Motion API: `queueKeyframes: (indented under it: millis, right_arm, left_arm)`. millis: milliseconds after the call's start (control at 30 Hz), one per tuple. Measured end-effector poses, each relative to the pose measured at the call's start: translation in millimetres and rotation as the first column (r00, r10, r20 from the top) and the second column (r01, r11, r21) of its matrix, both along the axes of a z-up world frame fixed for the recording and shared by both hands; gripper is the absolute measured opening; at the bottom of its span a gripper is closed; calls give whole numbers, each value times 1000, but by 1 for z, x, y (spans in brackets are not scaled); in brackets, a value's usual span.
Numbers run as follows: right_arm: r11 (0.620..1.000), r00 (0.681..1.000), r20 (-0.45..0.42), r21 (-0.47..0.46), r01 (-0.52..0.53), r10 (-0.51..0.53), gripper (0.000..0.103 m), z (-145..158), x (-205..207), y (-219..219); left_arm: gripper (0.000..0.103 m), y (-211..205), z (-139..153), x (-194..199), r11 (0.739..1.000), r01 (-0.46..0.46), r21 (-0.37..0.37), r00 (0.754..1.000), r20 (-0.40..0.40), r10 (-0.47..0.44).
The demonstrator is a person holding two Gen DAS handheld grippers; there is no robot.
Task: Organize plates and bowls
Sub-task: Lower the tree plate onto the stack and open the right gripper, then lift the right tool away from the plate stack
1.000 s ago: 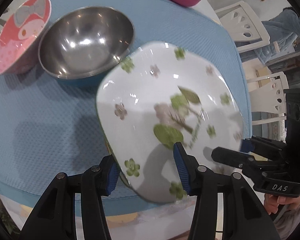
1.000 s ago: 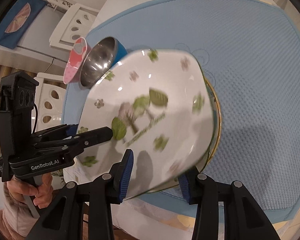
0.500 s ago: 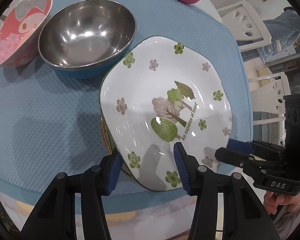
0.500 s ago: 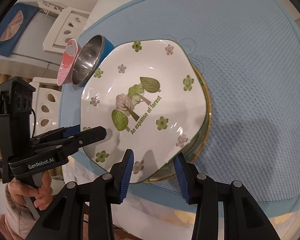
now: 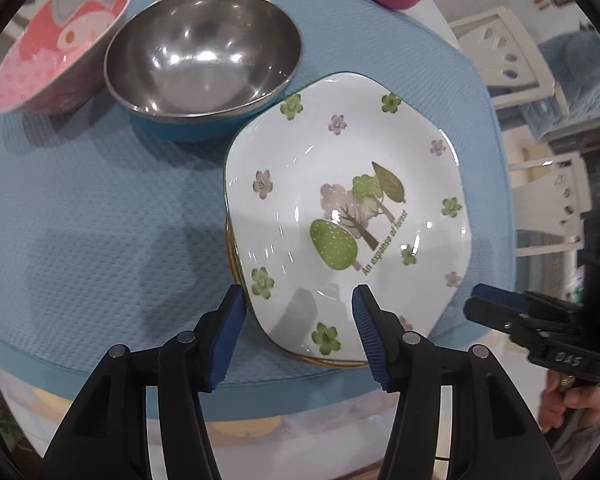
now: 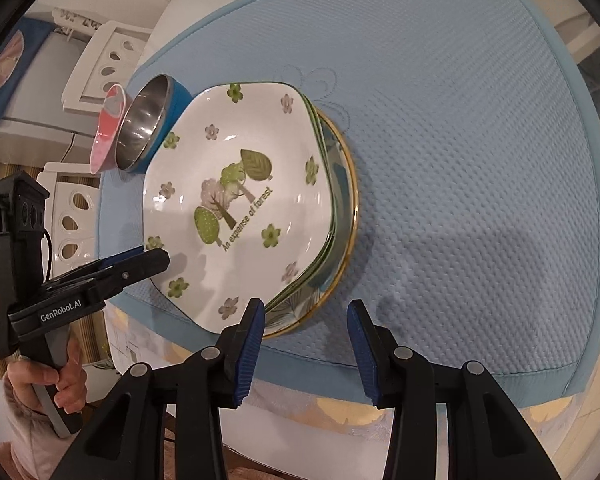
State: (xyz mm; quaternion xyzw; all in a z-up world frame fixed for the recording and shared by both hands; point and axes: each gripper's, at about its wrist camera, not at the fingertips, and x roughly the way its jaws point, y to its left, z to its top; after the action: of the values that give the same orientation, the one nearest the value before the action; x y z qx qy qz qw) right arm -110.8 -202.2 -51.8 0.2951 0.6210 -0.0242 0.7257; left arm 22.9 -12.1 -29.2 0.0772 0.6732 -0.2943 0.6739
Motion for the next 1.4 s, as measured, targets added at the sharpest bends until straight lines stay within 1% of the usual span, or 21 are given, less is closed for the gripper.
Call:
queueKeyframes:
  millis: [67, 133, 233, 333, 433, 567, 633, 700, 767, 900, 933, 967, 1067, 1133, 1167, 1233, 1300, 1400]
  right_arm:
    - [1000, 1000, -5, -2, -5, 5, 41, -1, 2, 1]
    - [1000, 1000, -5, 3, -15, 15, 41, -1, 5, 1]
    - [1000, 1000, 0, 7, -23, 23, 42, -1, 10, -1]
    - [999, 999, -7, 4, -37, 37, 42, -1, 14, -4]
    - [999, 999, -3, 14, -50, 50, 43, -1, 20, -6]
    - [998, 997, -11, 8, -70, 70, 44, -1, 25, -11]
    - [997, 997, -17, 6, -78, 78, 45, -1, 29, -14]
    - [996, 996, -14, 10, -85, 86, 45, -2, 34, -16]
    - [996, 996, -11, 6, -89, 89, 45, -1, 38, -18]
    - [994, 994, -9, -3, -105, 105, 46, 4, 48, -28]
    - [994, 994, -11, -7, -108, 108, 49, 4, 51, -31]
    - [994, 994, -15, -13, -111, 111, 49, 5, 53, -34]
    - [992, 992, -22, -32, -124, 124, 50, 7, 60, -43]
    - [990, 990, -25, -38, -139, 138, 50, 9, 66, -48]
    - [988, 989, -30, -42, -148, 146, 50, 9, 69, -50]
    - [983, 984, -49, -55, -177, 174, 50, 11, 77, -52]
    - [972, 974, -75, -81, -221, 216, 50, 13, 89, -53]
    - [955, 958, -95, -102, -278, 269, 52, 21, 111, -61]
  left_arm:
    - [52, -5, 1, -4, 999, 23, 32, 999, 21, -24]
    - [53, -7, 2, -6, 999, 25, 39, 999, 24, -26]
    - [53, -3, 1, -4, 999, -6, 33, 1000, -2, 6]
    - [53, -4, 0, -5, 998, -25, 50, 1000, -3, 26]
    - [53, -9, 1, -8, 997, -19, 72, 1000, 15, 18]
    - [53, -19, 1, -12, 993, 12, 116, 999, 31, -15]
    - [53, -20, 1, -14, 993, 22, 118, 999, 25, -25]
    - [53, -24, 1, -20, 994, 41, 105, 999, 8, -42]
    - [53, -23, 2, -24, 995, 41, 93, 999, -2, -41]
    - [53, -18, 12, -24, 993, -30, 111, 999, -12, 32]
    - [56, -17, 17, -22, 993, -43, 106, 999, -9, 44]
    - [56, -17, 22, -18, 993, -52, 108, 999, -2, 53]
    - [56, -19, 33, -7, 985, -74, 158, 997, 33, 70]
    - [56, -20, 41, 1, 984, -89, 156, 996, 38, 84]
    - [58, -22, 45, 7, 982, -103, 155, 994, 38, 98]
    - [62, -23, 48, 13, 978, -132, 164, 991, 38, 127]
    - [62, -29, 51, 27, 973, -163, 163, 987, 34, 160]
    - [65, -39, 53, 47, 957, -231, 178, 973, 53, 225]
